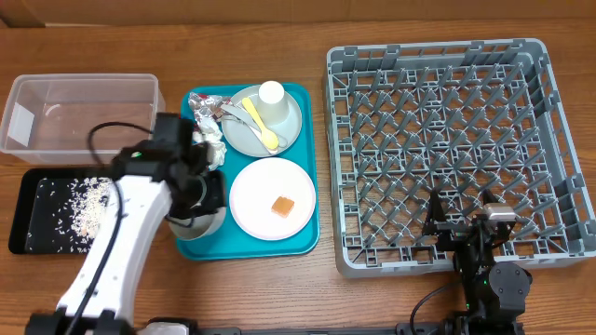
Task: Sort waste into correct bins and load items into the dishwasher rack
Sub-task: 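Carry the empty grey bowl back to the teal tray with left gripper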
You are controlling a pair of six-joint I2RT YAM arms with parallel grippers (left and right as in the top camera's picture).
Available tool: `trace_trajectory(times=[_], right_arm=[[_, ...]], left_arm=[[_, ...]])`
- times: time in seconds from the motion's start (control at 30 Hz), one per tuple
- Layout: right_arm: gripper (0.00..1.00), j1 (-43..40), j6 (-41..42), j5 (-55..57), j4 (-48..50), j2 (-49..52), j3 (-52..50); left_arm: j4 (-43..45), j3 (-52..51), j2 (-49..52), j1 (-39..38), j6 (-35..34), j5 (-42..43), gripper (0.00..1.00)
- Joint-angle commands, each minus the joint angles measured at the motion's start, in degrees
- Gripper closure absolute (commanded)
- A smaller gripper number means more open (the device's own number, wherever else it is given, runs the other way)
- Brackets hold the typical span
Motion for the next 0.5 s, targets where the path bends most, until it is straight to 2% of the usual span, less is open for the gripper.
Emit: trace_trajectory(times=[0.0,0.17,0.3,0.47], right_arm=[[0.0,-0.2,0.0,0.1,0.2,-0.6,-0.2],[0.0,-0.2,0.0,0.1,0.2,-0.6,-0.2],[0.0,-0.2,0.0,0.1,0.2,-0.6,-0.2],[0.0,-0.2,0.0,0.1,0.2,-0.6,-0.2]], left_arm=[[0.0,-0.1,2.5,-2.8,-4.6,-5.3,0.96],[-0.2,-0.1,5.7,-3.7,-6.4,-7.1,0.95],[-0.3,-0.1,6.6,-3.7,-6.6,-7.5,0.84],[-0.2,-0.1,6.6,-3.7,-6.6,-7.4,0.84]])
